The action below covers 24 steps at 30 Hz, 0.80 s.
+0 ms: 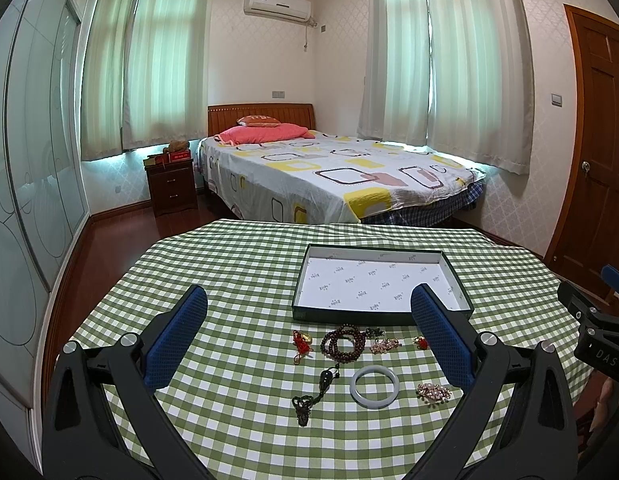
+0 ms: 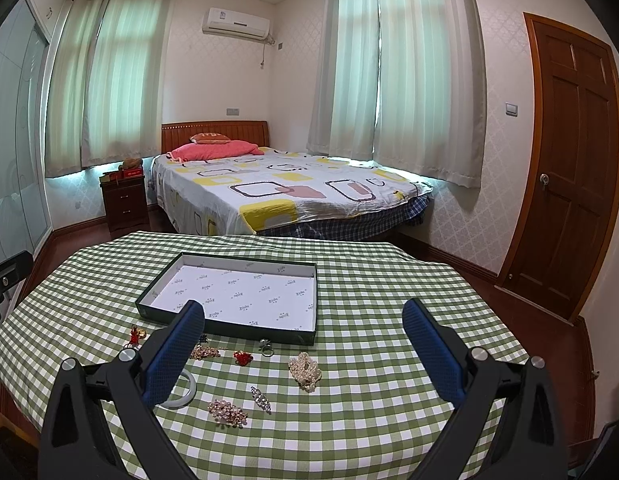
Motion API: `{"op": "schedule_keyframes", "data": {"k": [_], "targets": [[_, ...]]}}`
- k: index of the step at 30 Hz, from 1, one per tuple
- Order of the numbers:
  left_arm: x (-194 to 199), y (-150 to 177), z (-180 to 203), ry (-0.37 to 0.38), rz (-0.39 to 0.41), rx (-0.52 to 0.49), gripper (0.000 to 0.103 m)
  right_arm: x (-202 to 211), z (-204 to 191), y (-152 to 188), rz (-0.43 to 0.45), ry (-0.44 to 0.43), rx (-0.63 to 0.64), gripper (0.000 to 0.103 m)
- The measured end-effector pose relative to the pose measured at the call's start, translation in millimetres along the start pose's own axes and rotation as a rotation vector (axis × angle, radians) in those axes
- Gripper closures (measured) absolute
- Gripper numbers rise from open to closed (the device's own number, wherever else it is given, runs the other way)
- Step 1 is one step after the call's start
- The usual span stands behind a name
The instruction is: Organize jewelry
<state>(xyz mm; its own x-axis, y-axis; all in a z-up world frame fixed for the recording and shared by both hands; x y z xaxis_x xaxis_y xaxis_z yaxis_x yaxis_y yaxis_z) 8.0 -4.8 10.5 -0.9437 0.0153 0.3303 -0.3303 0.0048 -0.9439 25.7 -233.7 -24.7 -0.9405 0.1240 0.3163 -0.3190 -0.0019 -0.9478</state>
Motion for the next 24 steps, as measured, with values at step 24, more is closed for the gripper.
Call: {"op": "schedule_keyframes", "data": {"k": [24], "targets": [[-3.9,6.1,0.0,0.001,-0.023,0.004,0.004,-3.6,-0.7,5.7,-0.012,-0.009,-0.003,0.006]]}}
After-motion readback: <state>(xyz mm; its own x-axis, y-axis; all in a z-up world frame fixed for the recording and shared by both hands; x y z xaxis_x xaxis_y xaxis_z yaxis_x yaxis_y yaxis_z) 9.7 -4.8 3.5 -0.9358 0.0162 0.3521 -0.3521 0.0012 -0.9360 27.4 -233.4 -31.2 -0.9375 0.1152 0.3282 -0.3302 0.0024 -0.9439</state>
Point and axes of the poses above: each gripper's, at about its wrist camera, not at the fingertips, and x roughly against the way its jaws point, z to its right, y to its underside, the point moved 3 cm from there along -x, roughly the way its jaws point, and after that the axes turned 5 degrees about z, right-handed, at the moved point
